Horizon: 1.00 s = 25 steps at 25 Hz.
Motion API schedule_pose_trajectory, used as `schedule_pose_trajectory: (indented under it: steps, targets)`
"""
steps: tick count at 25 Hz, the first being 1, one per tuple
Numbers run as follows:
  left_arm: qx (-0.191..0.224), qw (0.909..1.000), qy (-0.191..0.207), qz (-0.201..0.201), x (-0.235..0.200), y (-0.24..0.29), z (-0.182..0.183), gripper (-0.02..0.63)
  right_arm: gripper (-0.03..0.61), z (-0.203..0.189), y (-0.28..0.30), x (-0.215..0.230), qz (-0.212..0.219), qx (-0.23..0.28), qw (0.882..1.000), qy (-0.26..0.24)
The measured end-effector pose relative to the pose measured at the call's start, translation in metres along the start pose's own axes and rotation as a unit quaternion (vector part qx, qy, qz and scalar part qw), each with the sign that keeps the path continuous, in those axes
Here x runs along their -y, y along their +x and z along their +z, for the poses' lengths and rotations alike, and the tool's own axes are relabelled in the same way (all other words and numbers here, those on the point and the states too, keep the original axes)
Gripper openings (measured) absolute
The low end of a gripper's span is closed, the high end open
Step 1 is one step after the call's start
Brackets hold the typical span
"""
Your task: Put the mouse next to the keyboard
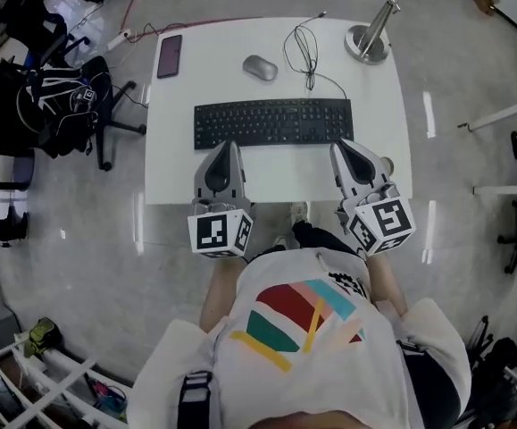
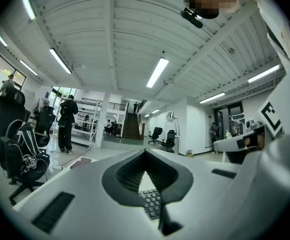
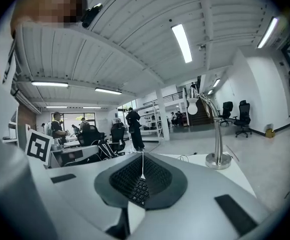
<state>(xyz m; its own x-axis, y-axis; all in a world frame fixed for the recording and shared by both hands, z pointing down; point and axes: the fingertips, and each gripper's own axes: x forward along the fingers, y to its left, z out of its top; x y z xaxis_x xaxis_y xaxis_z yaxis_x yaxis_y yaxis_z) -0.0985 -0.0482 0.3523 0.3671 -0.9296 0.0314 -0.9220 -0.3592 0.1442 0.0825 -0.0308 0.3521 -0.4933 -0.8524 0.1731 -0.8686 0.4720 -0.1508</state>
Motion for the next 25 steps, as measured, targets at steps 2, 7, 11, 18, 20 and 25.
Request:
schedule_pose_trajectory:
  steps: [2, 7, 11, 18, 20, 25]
  targets:
    - [0.002, 0.9999, -0.002, 0.016, -0.006, 0.028, 0.004, 0.043, 0.011, 0.008, 0.025, 0.017, 0.022, -0.001, 1.000, 0.005]
    - [-0.008, 0.9991, -0.006, 0.040, -0.031, 0.076, 0.005, 0.043, 0.011, 0.004, 0.081, 0.048, 0.056, -0.028, 0.997, 0.035]
    - [-0.002, 0.9989, 0.004, 0.046, -0.044, 0.096, 0.012, 0.043, 0.012, -0.002, 0.112, 0.054, 0.075, -0.060, 0.995, 0.040]
    - [-0.013, 0.9995, 0.002, 0.030, -0.062, 0.127, 0.008, 0.043, 0.192, 0.006, 0.173, 0.038, 0.105, -0.090, 0.990, 0.031]
    - [-0.015, 0.9995, 0.004, 0.028, -0.071, 0.136, 0.009, 0.043, 0.259, 0.010, 0.201, 0.040, 0.102, -0.095, 0.990, 0.009]
    - [-0.022, 0.9992, 0.000, 0.033, -0.102, 0.154, 0.004, 0.043, 0.265, -0.014, 0.285, 0.044, 0.099, -0.147, 0.984, -0.033]
